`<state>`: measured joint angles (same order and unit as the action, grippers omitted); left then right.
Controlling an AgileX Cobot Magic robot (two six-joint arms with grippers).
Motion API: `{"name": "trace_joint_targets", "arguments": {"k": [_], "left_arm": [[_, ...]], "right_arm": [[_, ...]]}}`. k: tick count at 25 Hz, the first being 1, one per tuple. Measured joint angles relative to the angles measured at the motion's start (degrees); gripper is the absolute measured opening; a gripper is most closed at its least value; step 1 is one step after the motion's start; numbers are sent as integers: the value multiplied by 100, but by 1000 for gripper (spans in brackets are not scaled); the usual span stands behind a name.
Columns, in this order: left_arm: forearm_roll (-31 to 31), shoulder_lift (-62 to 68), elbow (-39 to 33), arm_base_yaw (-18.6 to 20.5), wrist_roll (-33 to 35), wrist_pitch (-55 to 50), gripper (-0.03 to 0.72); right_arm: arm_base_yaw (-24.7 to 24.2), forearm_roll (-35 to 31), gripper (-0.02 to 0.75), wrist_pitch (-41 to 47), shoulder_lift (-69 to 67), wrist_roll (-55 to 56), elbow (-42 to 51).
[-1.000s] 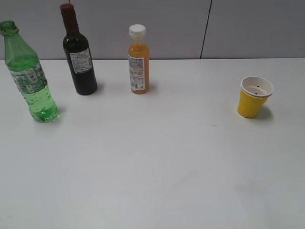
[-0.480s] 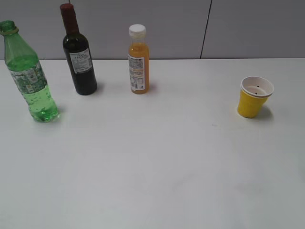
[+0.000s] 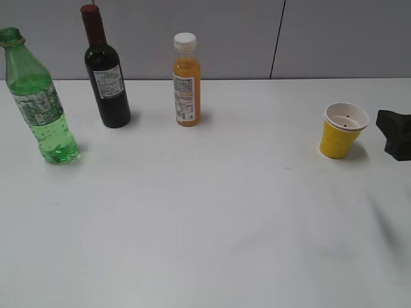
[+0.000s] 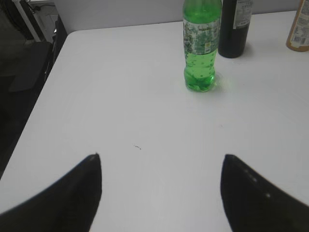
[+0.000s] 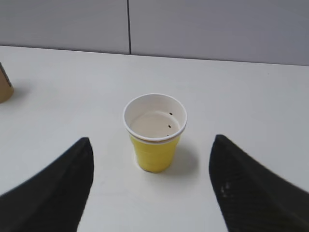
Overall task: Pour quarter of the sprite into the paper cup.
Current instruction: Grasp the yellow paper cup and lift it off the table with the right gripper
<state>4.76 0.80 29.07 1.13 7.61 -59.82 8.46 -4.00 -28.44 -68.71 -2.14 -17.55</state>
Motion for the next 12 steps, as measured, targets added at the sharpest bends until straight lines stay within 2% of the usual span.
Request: {"name": "trace_joint_targets", "arguments": {"k": [4,9,12], "left_arm": [[0,0,0,0,0,0,583],[0,0,0,0,0,0,583],[0,0,0,0,0,0,583]], "right_arm": [[26,64,567,-686,-613,214,0],[39,571,636,-1394,-1351,696,0],[39,649,648,-1934,-1711,797,0]]}}
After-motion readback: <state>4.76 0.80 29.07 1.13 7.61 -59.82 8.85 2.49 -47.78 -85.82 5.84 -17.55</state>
